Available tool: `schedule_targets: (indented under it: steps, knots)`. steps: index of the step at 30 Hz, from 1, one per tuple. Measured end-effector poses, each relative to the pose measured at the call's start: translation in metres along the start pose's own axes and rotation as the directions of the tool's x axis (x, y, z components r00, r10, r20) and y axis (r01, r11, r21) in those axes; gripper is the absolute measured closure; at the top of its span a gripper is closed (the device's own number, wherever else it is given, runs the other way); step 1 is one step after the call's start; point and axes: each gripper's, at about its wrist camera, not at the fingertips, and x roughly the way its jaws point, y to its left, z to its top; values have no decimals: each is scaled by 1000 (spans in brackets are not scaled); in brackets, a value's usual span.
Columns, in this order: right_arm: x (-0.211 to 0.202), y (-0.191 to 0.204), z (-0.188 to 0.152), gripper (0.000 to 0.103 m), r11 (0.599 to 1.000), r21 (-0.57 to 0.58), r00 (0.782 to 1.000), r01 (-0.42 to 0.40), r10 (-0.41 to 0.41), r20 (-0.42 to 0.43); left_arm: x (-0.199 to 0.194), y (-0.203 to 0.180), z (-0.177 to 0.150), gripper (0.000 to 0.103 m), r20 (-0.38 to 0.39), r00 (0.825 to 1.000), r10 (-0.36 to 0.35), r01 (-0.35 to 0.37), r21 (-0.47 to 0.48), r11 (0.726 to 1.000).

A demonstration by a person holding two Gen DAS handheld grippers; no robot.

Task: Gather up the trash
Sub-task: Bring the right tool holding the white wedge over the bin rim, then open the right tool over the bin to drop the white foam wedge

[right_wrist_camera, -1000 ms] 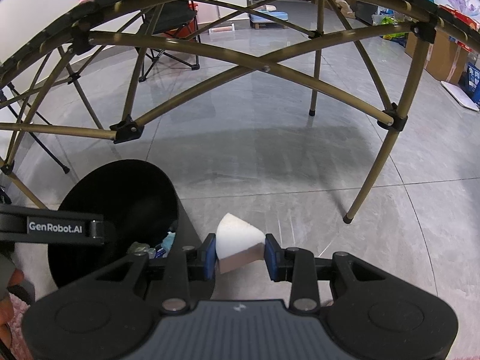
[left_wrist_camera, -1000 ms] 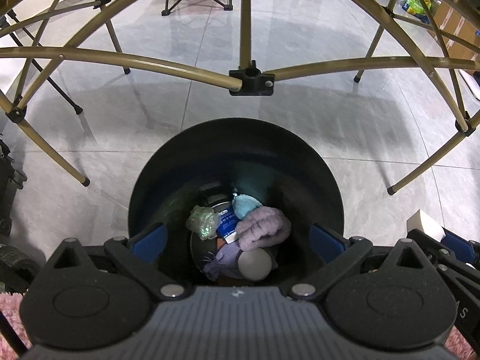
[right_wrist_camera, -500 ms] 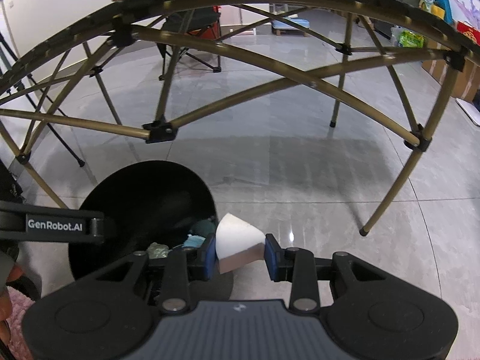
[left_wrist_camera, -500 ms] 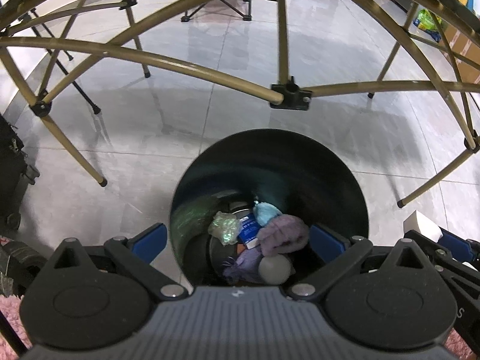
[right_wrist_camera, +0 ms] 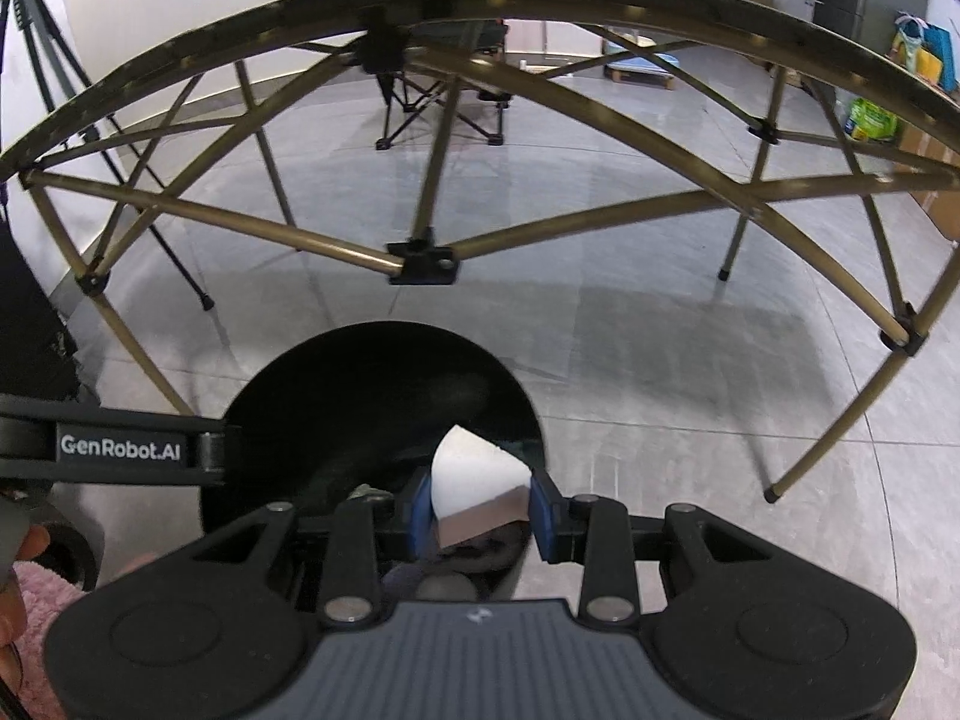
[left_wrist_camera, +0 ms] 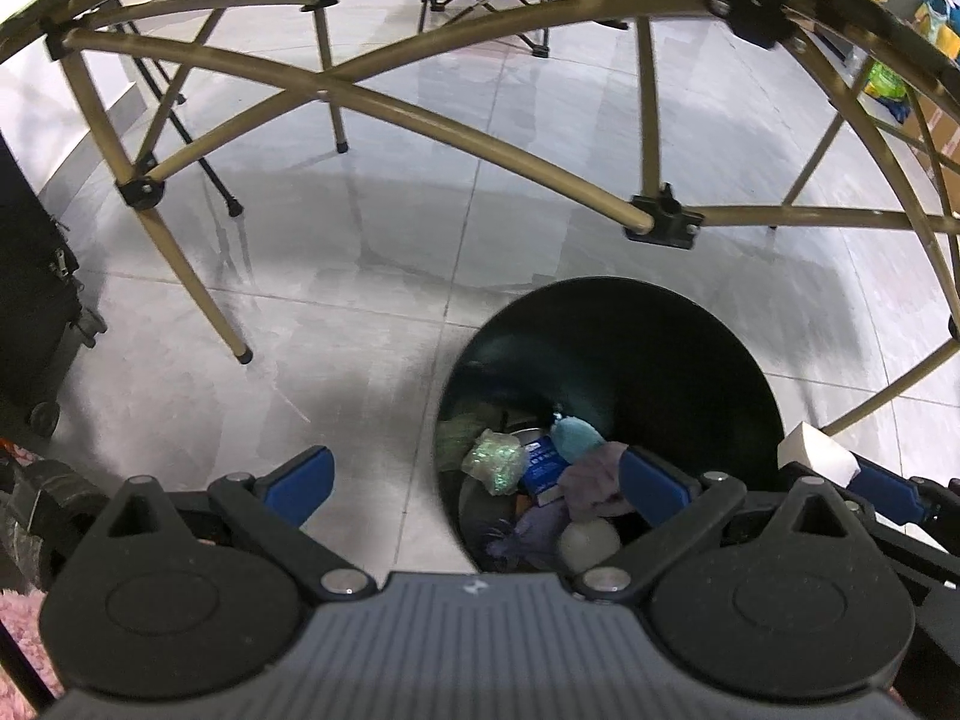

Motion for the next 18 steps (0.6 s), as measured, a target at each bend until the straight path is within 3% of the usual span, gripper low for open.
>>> schedule_targets:
  steps: [18]
  knots:
    - [27, 51, 4, 71, 997, -82, 998, -14, 9, -59, -2, 66, -4, 0, -7, 999, 43, -43, -105, 994]
